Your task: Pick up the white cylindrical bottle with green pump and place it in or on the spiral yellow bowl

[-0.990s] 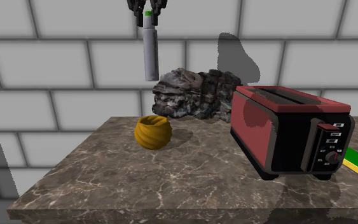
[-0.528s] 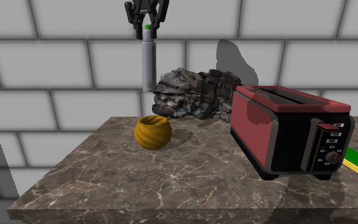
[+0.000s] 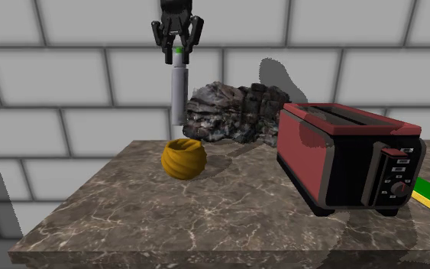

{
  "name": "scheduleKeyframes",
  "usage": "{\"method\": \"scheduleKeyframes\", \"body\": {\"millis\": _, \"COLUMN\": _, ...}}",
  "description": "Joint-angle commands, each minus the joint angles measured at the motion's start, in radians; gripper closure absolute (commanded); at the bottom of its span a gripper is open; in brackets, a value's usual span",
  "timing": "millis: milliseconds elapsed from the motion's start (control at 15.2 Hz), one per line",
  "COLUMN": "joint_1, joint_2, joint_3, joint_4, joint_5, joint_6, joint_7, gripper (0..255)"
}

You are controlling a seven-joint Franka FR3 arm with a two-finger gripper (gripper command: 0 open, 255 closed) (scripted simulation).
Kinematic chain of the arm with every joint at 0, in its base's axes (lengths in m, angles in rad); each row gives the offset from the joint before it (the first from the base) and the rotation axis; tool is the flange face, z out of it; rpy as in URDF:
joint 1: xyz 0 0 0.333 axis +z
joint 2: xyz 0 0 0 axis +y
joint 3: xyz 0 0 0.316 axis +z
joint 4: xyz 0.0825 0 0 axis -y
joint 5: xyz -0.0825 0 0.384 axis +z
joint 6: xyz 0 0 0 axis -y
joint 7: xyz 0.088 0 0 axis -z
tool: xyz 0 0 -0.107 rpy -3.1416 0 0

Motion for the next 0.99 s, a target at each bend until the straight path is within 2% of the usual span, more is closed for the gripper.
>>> {"method": "scheduleKeyframes", "body": {"millis": 0, "joint_1": 0.0, "joint_2": -0.01, "joint_3": 0.0, "joint_4": -0.044, "joint_5": 0.001, "joint_6": 0.035, "joint_7": 0.0, "gripper": 255}}
{"method": "scheduleKeyframes", "body": {"millis": 594, "joint_1": -0.003, "joint_2": -0.03, "joint_3": -0.001, "joint_4": -0.204, "joint_5": 0.003, "joint_6": 0.175, "joint_7": -0.005, "gripper": 255}}
{"method": "scheduleKeyframes", "body": {"millis": 924, "joint_1": -0.003, "joint_2": -0.03, "joint_3": -0.001, "joint_4": -0.204, "joint_5": 0.003, "joint_6": 0.175, "joint_7": -0.005, "gripper": 255}}
